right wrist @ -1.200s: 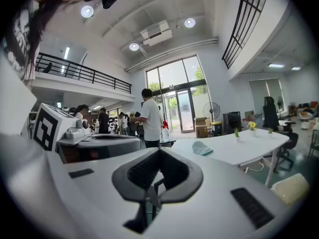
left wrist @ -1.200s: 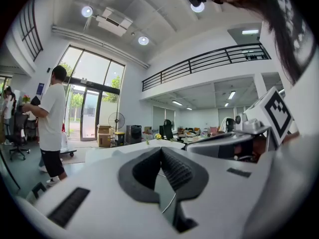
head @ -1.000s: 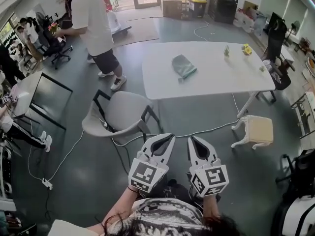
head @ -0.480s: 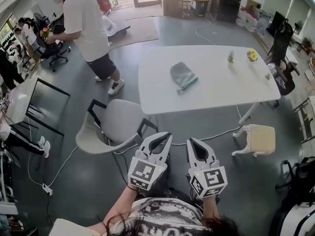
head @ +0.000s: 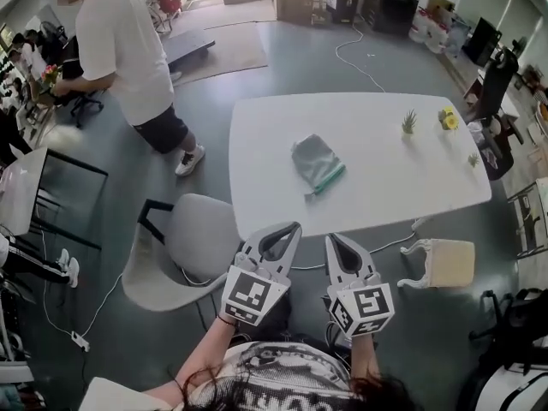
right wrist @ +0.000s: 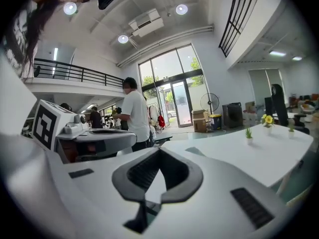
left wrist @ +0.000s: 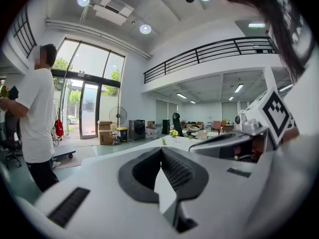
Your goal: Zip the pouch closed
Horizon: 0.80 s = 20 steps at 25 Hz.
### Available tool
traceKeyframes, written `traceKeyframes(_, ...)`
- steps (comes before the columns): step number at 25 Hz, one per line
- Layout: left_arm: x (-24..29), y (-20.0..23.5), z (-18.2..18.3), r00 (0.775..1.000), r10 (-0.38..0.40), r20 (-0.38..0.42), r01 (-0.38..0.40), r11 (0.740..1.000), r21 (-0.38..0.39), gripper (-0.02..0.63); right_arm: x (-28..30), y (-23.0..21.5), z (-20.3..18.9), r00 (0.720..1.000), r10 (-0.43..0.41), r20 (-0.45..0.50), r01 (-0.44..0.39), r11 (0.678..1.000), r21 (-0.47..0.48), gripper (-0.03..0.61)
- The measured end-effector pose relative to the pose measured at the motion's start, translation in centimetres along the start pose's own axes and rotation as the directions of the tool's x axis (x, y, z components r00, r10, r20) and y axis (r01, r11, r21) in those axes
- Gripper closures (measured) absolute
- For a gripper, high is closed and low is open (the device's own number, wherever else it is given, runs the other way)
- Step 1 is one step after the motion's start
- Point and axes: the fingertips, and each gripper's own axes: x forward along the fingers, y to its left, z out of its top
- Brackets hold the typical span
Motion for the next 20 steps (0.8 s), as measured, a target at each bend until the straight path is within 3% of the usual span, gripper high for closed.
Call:
traceKeyframes(9, 4.2, 6.6, -1.1, 0.999, 0.002, -0.036, -0.003, 0.999, -0.038, 0.601, 7.7, -2.7, 1.5, 0.999, -0.007, -0.04, 0.008, 1.0, 0.002, 0.584)
traceKeyframes(20, 7.0, 7.5, -3.7, 0.993, -0.045, -0.106, 0.038, 0.997, -0.063, 0.601, 9.3, -6.0, 1.2, 0.997, -0.055, -0.062, 0.057, 0.998, 0.038, 0.584)
